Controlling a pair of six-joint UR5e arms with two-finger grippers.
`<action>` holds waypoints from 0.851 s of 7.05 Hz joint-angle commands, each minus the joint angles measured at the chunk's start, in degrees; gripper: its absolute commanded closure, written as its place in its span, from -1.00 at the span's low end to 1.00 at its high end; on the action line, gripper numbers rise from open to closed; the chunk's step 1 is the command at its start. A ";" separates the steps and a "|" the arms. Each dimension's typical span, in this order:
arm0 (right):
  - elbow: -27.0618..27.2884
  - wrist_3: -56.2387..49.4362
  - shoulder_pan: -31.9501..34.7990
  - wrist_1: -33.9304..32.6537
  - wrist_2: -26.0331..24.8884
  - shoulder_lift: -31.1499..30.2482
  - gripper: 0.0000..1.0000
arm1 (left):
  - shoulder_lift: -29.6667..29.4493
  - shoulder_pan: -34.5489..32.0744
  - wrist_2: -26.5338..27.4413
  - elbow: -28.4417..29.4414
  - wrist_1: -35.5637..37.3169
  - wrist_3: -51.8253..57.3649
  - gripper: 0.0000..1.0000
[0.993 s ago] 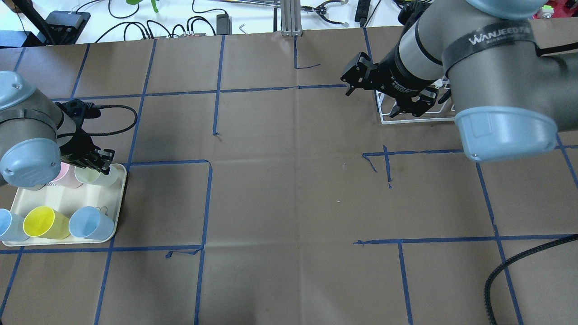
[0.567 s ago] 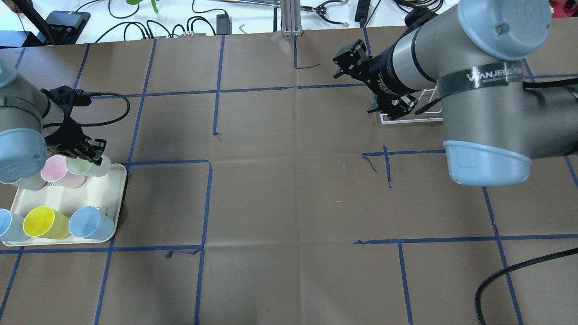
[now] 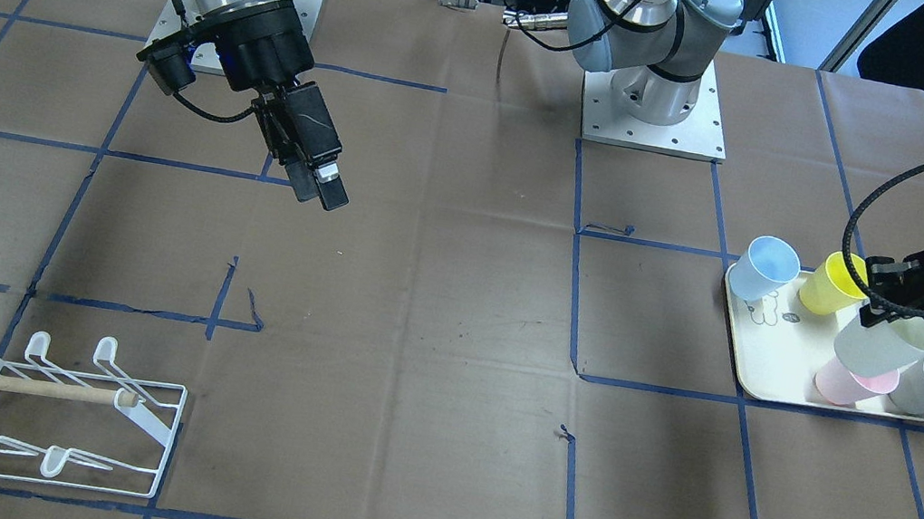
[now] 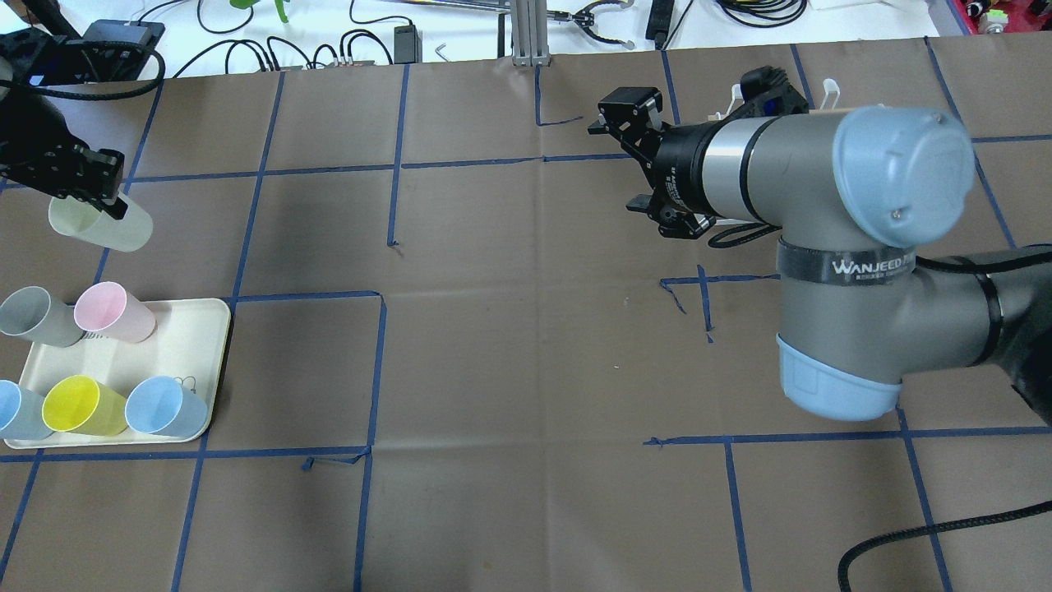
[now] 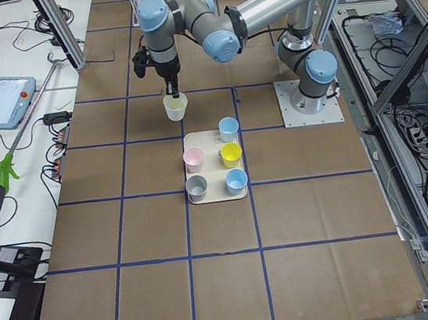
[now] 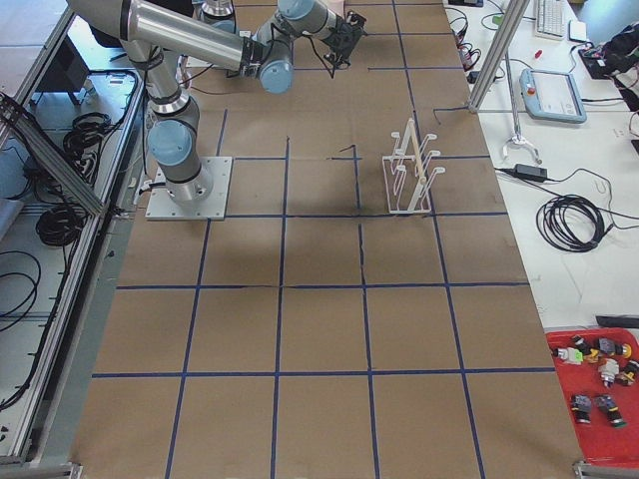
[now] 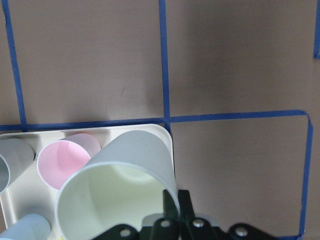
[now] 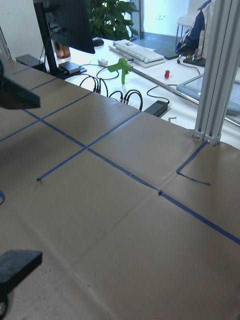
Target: Transfer IKEA cup to right arm and place on rack
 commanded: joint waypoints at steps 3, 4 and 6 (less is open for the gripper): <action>9.35 10.51 -0.09 -27.60 0.35 1.09 -1.00 | -2.83 -4.61 -20.57 3.10 4.71 0.50 1.00; 10.50 13.68 -0.26 -29.49 0.35 1.00 -1.00 | -2.57 -6.54 -28.04 1.88 8.92 1.89 1.00; 10.51 15.89 -0.18 -29.42 0.78 0.30 -1.00 | -1.17 -9.10 -38.86 -5.47 26.62 3.92 1.00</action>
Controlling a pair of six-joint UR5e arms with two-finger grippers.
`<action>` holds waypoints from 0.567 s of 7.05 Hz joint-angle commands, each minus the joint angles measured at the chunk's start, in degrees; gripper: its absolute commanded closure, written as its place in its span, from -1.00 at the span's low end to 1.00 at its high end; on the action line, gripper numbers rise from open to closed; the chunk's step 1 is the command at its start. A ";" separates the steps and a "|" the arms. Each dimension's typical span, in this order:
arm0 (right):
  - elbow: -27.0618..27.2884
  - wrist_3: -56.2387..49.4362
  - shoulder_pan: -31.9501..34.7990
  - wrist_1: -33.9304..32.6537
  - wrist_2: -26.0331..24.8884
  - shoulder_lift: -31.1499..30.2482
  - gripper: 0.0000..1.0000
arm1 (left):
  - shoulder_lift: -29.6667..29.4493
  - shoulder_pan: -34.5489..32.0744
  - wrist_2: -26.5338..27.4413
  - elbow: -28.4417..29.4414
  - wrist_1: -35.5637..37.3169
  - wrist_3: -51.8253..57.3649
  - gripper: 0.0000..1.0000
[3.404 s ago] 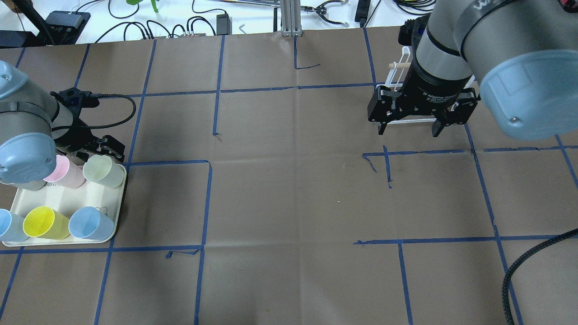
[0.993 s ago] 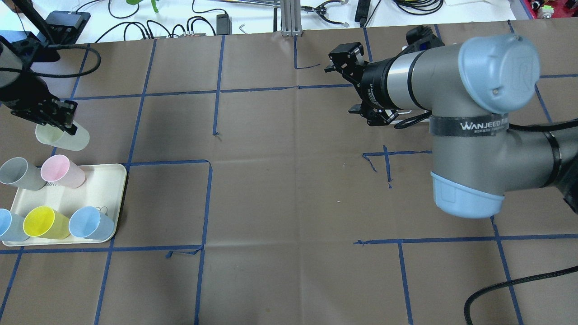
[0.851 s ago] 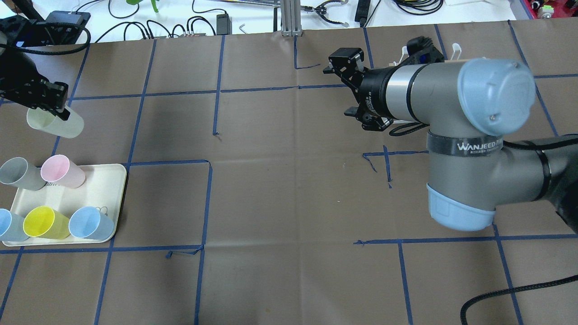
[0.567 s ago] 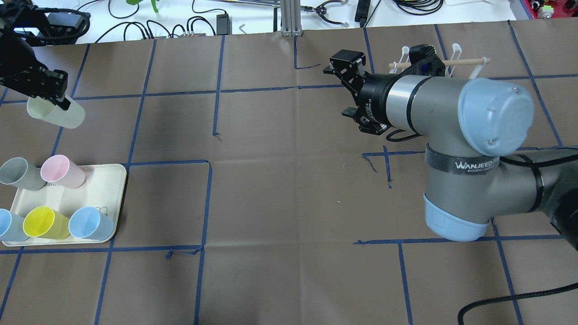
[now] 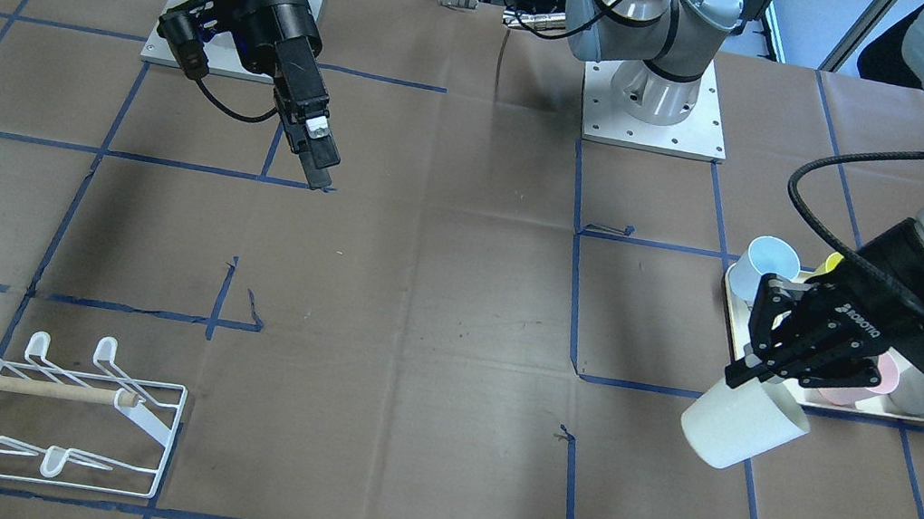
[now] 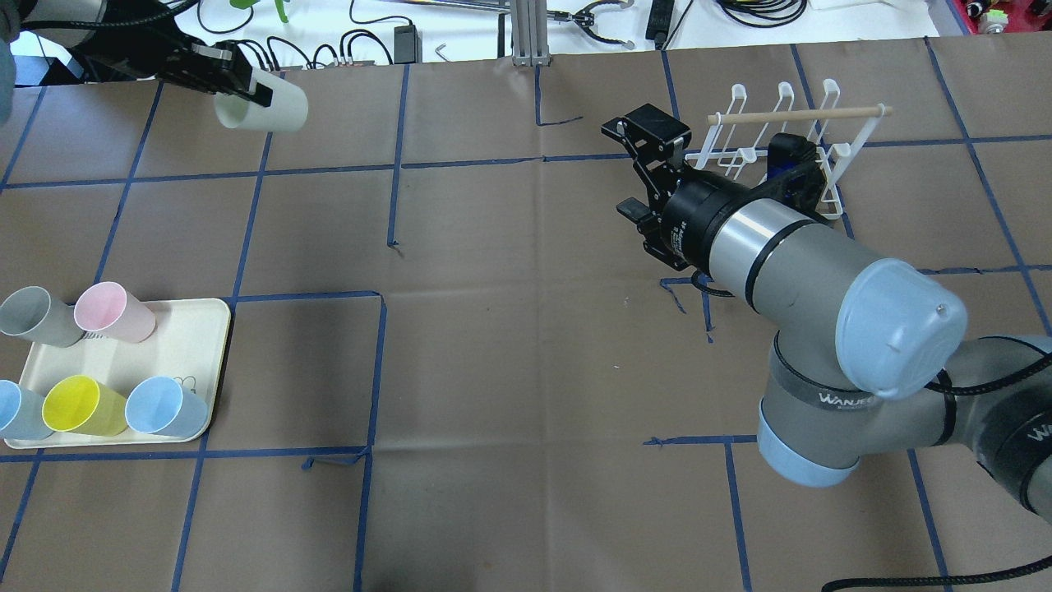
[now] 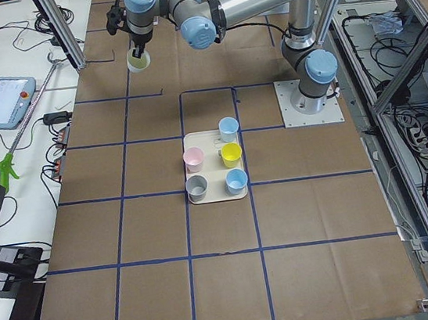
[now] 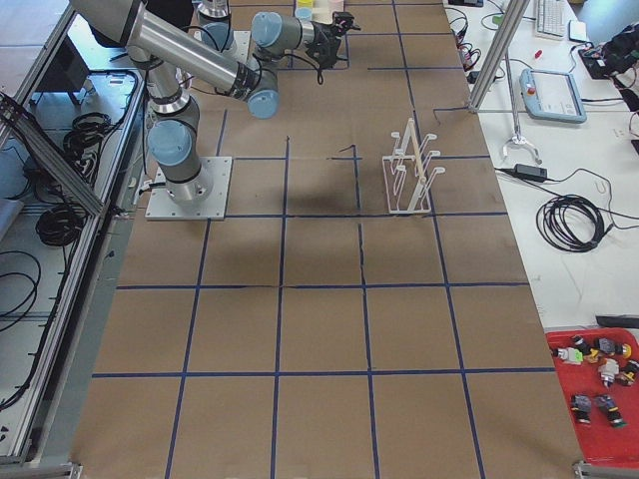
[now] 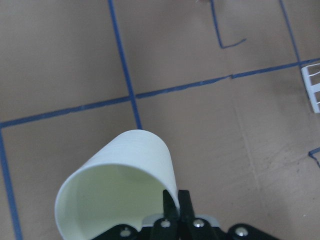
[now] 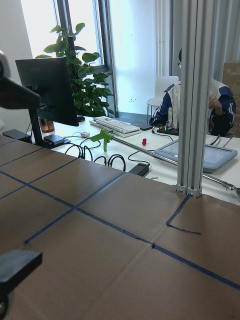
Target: Transfer IKEA cup to right arm and place on rack
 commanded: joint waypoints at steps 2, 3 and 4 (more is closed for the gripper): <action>0.36 3.39 0.12 -0.33 1.79 0.59 -1.00 | 0.62 -1.77 -19.50 -14.46 32.41 0.75 1.00; 0.36 2.95 0.21 -0.15 1.01 0.77 -1.00 | 0.26 -2.03 -25.37 -19.03 42.77 0.41 1.00; 0.45 3.04 0.30 0.28 0.74 0.77 -1.00 | 0.69 -4.12 -27.87 -22.47 48.19 0.40 1.00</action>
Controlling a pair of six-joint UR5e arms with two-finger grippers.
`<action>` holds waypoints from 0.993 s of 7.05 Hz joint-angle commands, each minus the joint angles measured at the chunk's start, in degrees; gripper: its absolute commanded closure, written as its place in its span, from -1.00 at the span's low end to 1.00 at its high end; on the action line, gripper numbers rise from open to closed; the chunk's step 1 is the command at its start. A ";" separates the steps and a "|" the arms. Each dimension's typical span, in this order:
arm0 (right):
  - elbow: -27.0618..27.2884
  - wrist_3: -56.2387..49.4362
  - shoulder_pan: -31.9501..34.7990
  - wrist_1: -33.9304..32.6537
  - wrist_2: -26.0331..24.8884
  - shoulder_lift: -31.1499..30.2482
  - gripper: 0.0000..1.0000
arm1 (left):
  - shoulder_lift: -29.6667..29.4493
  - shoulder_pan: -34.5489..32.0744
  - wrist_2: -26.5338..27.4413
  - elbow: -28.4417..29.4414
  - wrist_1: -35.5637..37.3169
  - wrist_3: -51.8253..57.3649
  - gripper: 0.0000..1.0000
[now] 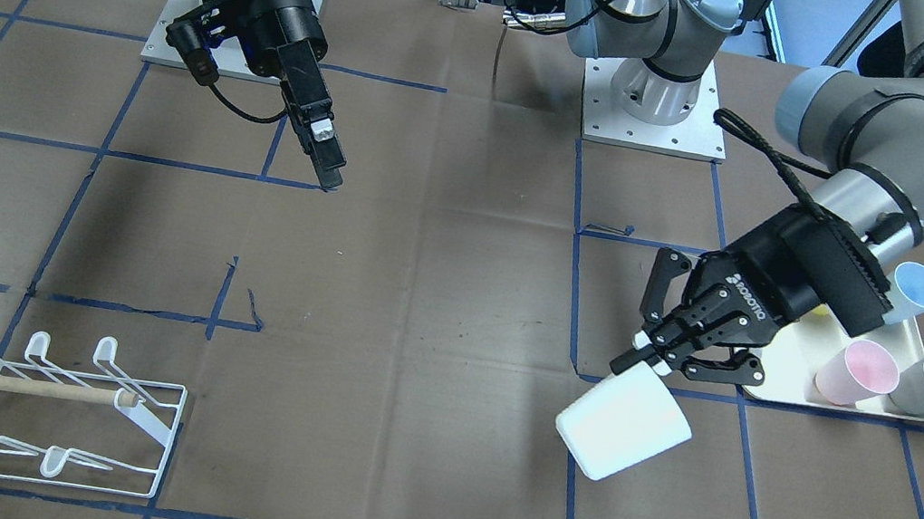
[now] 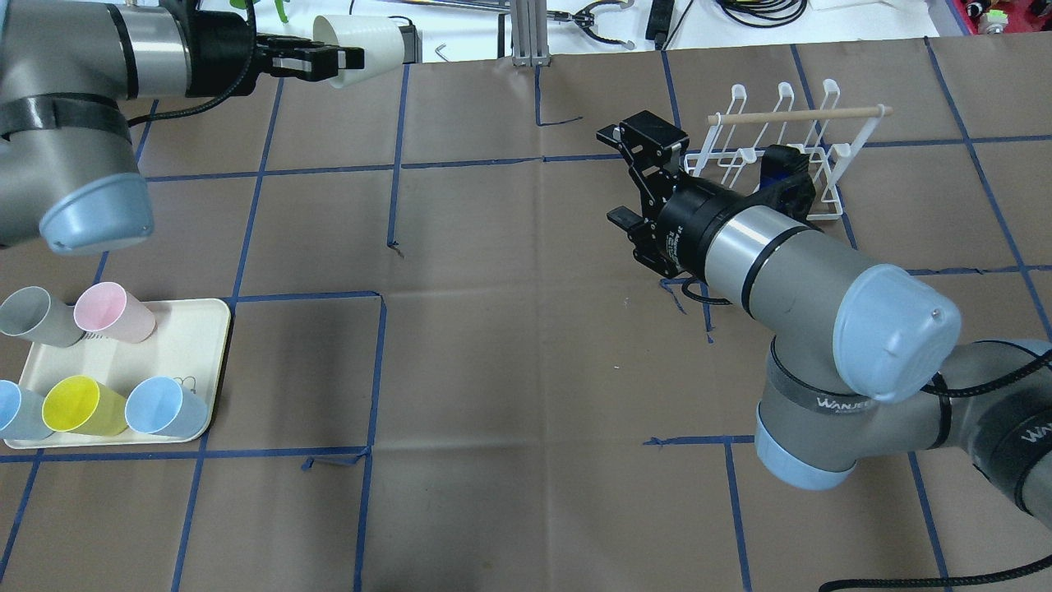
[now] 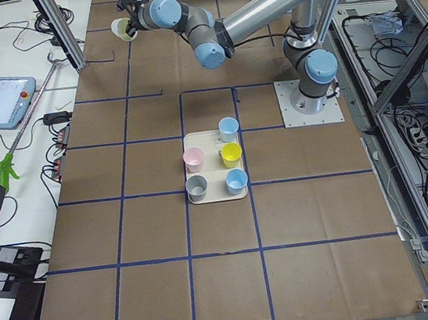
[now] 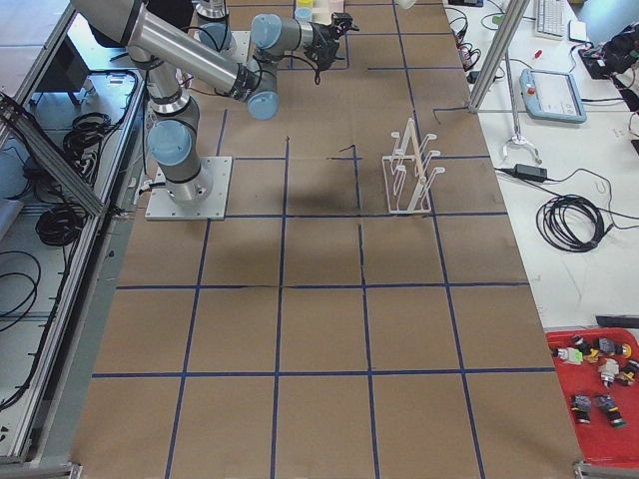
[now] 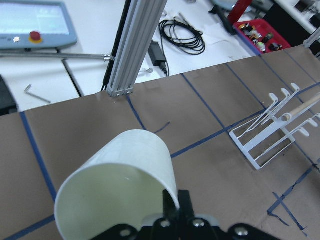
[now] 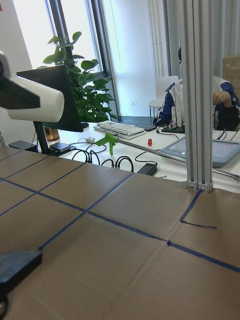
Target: Transfer IKEA cup to right arm and place on rack
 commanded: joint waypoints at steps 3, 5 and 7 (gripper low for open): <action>-0.36 -0.02 1.58 -0.22 -0.30 2.90 -1.00 | -0.64 -7.08 -4.33 -15.04 28.47 -1.22 1.00; -0.80 -0.11 2.99 -0.31 -0.39 4.77 -1.00 | -0.12 -7.70 -4.59 -18.84 33.87 -1.58 1.00; -2.99 0.59 3.17 0.30 -0.21 5.73 -0.99 | 0.67 -10.58 -4.86 -19.47 35.21 -2.45 1.00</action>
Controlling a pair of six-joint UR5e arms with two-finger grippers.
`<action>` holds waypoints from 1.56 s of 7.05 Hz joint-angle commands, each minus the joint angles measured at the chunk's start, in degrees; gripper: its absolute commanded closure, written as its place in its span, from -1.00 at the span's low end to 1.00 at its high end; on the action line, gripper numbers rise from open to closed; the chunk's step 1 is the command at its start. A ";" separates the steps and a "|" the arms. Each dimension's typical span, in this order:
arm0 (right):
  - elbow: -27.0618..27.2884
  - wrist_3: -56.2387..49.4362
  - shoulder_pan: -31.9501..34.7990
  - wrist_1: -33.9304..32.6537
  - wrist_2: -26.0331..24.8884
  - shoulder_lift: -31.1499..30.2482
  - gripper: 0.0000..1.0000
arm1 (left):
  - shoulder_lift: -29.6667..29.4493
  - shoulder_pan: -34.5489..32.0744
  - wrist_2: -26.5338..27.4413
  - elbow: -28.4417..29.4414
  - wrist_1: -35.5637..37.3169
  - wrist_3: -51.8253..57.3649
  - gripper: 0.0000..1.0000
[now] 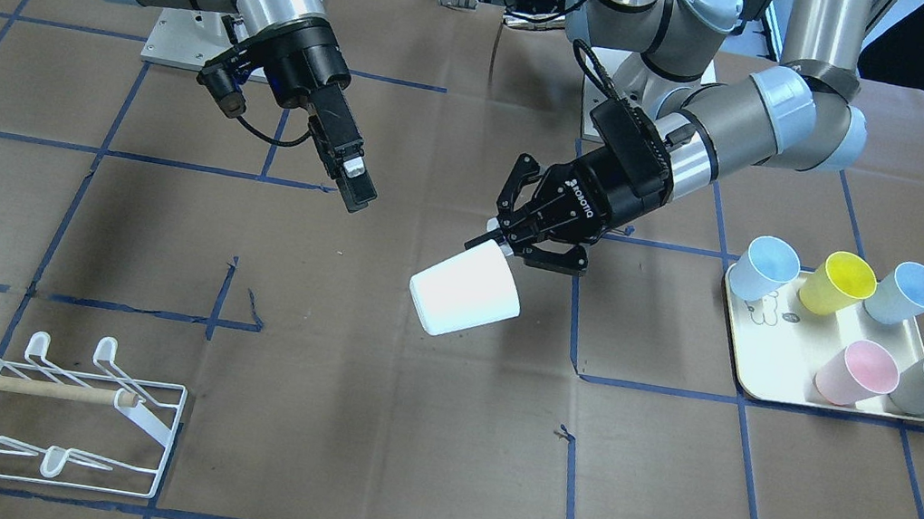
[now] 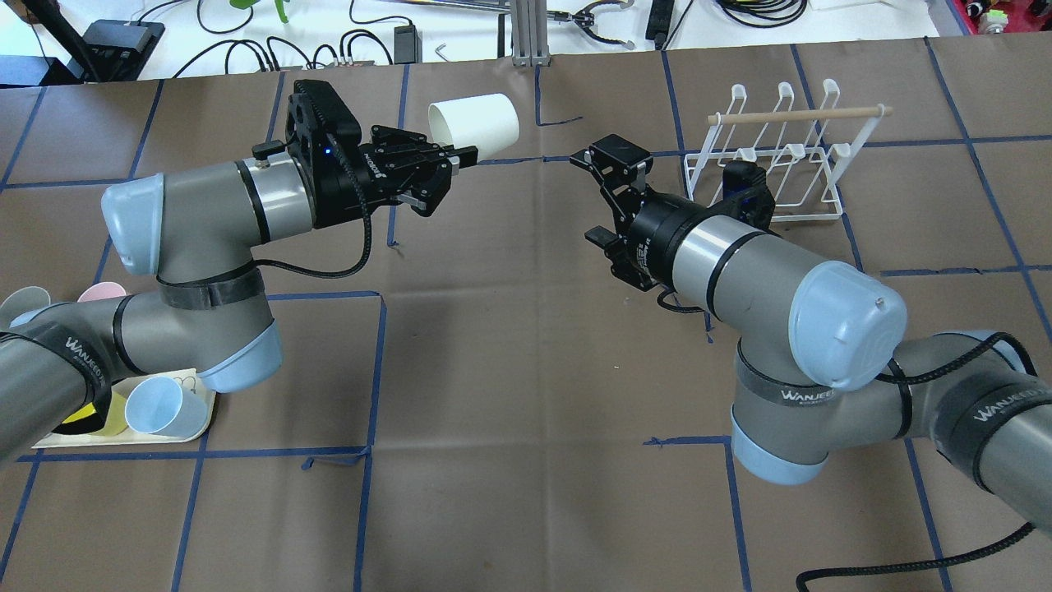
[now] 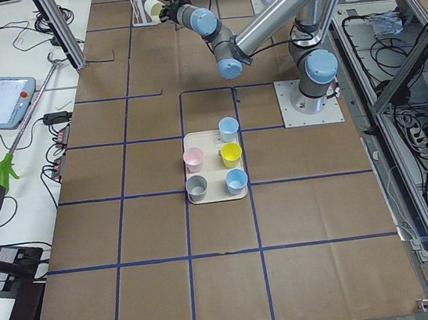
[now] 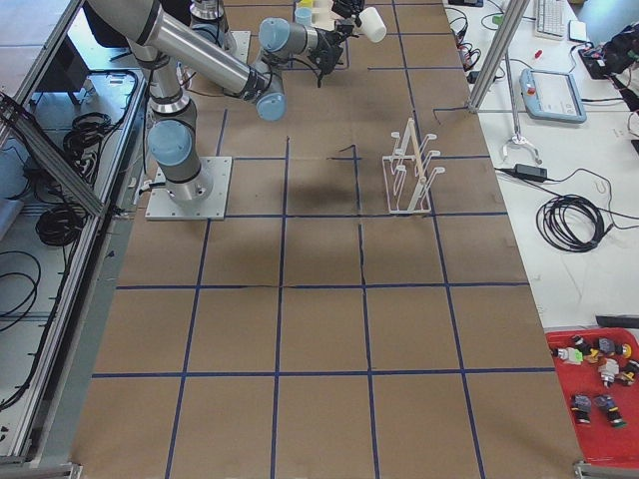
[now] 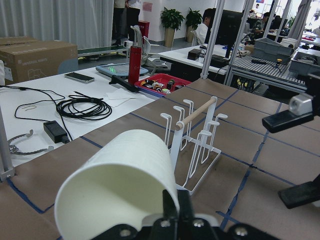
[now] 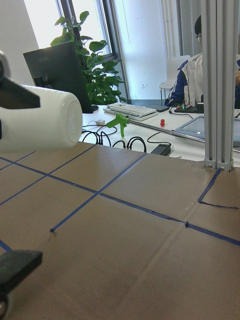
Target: Transfer IKEA cup to right arm and place on rack
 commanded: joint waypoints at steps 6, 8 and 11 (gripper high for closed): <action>-6.73 5.42 2.35 -0.48 -0.23 5.46 -0.92 | 0.82 -2.88 0.51 -0.48 0.87 -1.08 1.00; -9.10 7.52 2.87 -0.48 -0.31 7.56 -0.93 | 0.82 -2.88 0.60 -0.48 0.96 -1.08 1.00; -12.35 7.62 4.19 -0.48 -0.75 10.46 -0.94 | 0.82 -2.88 0.60 -0.48 1.05 -1.08 1.00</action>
